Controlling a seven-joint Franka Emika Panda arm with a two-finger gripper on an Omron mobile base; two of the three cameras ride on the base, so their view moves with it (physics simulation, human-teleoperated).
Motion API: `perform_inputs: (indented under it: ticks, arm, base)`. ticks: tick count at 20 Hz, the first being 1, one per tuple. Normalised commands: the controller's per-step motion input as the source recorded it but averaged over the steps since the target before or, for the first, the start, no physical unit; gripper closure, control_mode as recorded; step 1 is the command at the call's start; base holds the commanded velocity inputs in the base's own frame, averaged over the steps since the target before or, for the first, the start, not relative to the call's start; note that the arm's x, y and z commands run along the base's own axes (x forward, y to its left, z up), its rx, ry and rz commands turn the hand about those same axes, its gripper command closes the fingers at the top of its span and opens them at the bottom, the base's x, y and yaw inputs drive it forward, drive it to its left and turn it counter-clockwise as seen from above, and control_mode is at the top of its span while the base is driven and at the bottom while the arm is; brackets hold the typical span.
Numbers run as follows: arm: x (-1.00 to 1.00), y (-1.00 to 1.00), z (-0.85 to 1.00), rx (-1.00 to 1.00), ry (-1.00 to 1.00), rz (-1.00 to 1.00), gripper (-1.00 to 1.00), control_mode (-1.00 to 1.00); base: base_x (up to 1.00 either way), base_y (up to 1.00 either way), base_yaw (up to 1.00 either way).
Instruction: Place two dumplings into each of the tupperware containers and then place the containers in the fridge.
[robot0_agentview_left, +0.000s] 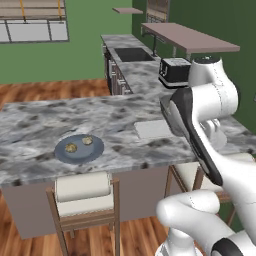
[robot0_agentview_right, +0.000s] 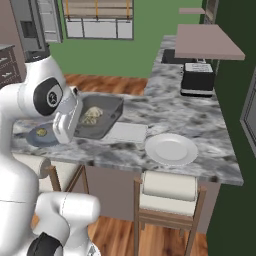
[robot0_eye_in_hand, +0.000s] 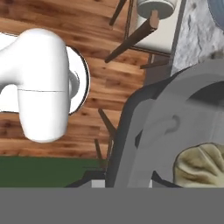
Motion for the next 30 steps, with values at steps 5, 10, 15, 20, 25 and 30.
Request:
perform_inputs:
  ticks: [5, 10, 15, 20, 25, 30]
  arm:
    - [-0.08, -0.05, 0.01, 0.14, -0.02, -0.07, 1.00, -1.00]
    - [-0.45, 0.00, 0.00, 0.03, -0.29, 0.00, 1.00, -1.00]
    - [-0.33, -0.13, -0.05, 0.05, -0.22, -0.01, 1.00, -1.00]
    - [0.01, -0.04, 0.06, 0.00, 0.01, -0.01, 1.00, -1.00]
    - [0.00, -0.01, 0.00, 0.00, 0.00, 0.00, 1.00, -1.00]
    - [0.00, -0.02, 0.00, 0.00, 0.01, 0.00, 1.00, -1.00]
  base:
    - [0.00, 0.00, 0.00]
    - [0.00, 0.00, 0.00]
    - [0.00, 0.00, 0.00]
    - [0.00, 0.00, 0.00]
    - [0.00, 0.00, 0.00]
    - [0.00, 0.00, 0.00]
